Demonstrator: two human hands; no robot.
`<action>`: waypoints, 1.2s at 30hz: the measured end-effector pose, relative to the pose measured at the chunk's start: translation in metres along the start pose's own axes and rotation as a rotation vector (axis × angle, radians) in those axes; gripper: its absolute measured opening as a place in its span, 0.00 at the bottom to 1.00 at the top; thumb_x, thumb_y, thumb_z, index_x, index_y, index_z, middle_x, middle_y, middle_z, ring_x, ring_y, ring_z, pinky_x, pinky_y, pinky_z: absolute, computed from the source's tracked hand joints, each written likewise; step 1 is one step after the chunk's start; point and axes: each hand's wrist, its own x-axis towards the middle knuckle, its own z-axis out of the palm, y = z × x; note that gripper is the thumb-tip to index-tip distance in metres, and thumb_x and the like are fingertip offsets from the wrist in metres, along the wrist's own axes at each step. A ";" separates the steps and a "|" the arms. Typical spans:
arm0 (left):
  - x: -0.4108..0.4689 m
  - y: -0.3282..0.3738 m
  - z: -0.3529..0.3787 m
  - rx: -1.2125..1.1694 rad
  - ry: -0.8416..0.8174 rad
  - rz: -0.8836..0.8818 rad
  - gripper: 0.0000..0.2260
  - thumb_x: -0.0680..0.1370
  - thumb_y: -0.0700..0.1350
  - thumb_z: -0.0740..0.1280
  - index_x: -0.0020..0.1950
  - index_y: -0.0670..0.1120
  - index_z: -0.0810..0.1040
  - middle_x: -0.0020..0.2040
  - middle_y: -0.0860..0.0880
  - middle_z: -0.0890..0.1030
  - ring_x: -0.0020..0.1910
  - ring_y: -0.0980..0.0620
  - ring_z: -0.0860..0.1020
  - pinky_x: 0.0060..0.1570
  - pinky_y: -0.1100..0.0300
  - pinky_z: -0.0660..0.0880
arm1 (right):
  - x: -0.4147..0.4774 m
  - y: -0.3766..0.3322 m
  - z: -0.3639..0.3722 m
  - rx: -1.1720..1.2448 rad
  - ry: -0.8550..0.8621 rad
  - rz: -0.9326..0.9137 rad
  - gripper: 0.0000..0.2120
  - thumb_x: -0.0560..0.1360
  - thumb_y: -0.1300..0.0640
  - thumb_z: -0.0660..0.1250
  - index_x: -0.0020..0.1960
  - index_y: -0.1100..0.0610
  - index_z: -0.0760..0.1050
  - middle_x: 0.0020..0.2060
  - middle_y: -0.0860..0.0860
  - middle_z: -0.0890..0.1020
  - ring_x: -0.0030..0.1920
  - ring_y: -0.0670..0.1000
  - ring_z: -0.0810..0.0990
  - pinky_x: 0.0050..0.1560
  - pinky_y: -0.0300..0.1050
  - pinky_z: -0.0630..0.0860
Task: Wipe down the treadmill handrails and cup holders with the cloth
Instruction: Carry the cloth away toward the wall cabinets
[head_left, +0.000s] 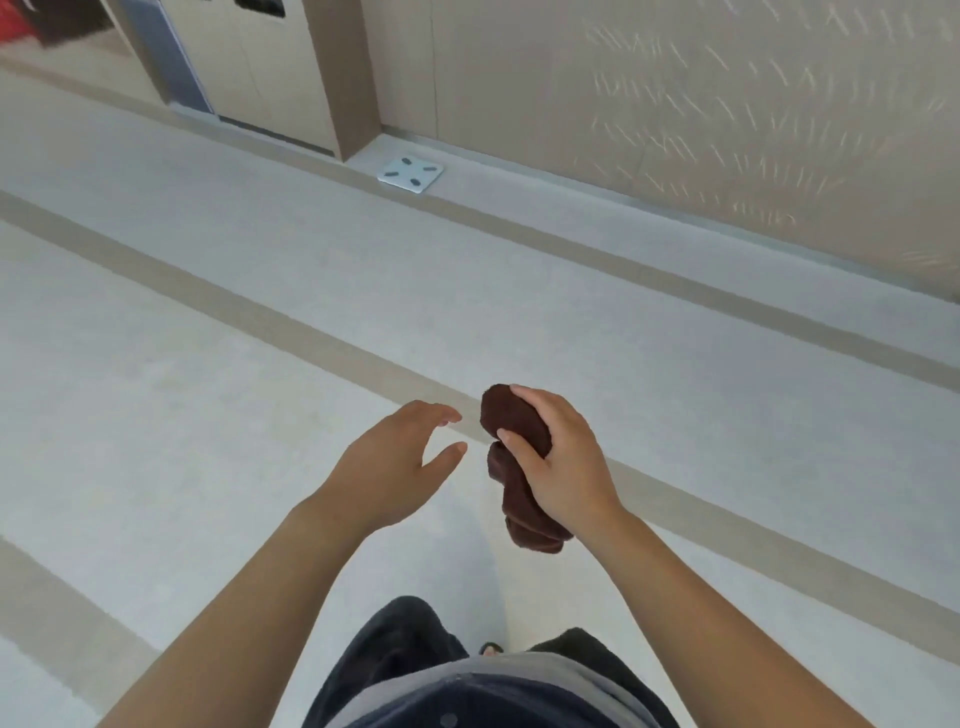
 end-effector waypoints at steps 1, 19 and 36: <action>0.016 -0.010 -0.009 0.000 0.020 -0.032 0.17 0.77 0.55 0.59 0.65 0.54 0.69 0.63 0.55 0.74 0.59 0.55 0.74 0.52 0.60 0.71 | 0.026 0.000 0.007 0.012 -0.027 -0.009 0.18 0.75 0.54 0.66 0.65 0.49 0.70 0.61 0.44 0.76 0.61 0.46 0.73 0.63 0.41 0.68; 0.425 -0.199 -0.197 -0.081 0.100 -0.146 0.16 0.76 0.56 0.61 0.63 0.55 0.71 0.59 0.57 0.75 0.50 0.55 0.77 0.50 0.58 0.72 | 0.512 -0.010 0.112 -0.019 -0.087 -0.137 0.19 0.76 0.50 0.64 0.66 0.47 0.69 0.62 0.45 0.75 0.63 0.48 0.71 0.65 0.41 0.65; 0.826 -0.372 -0.360 -0.095 0.167 -0.272 0.15 0.76 0.55 0.61 0.63 0.56 0.71 0.57 0.60 0.73 0.54 0.60 0.73 0.49 0.62 0.69 | 0.991 -0.004 0.226 0.059 -0.176 -0.147 0.19 0.76 0.52 0.66 0.66 0.48 0.69 0.62 0.43 0.75 0.63 0.46 0.71 0.64 0.37 0.64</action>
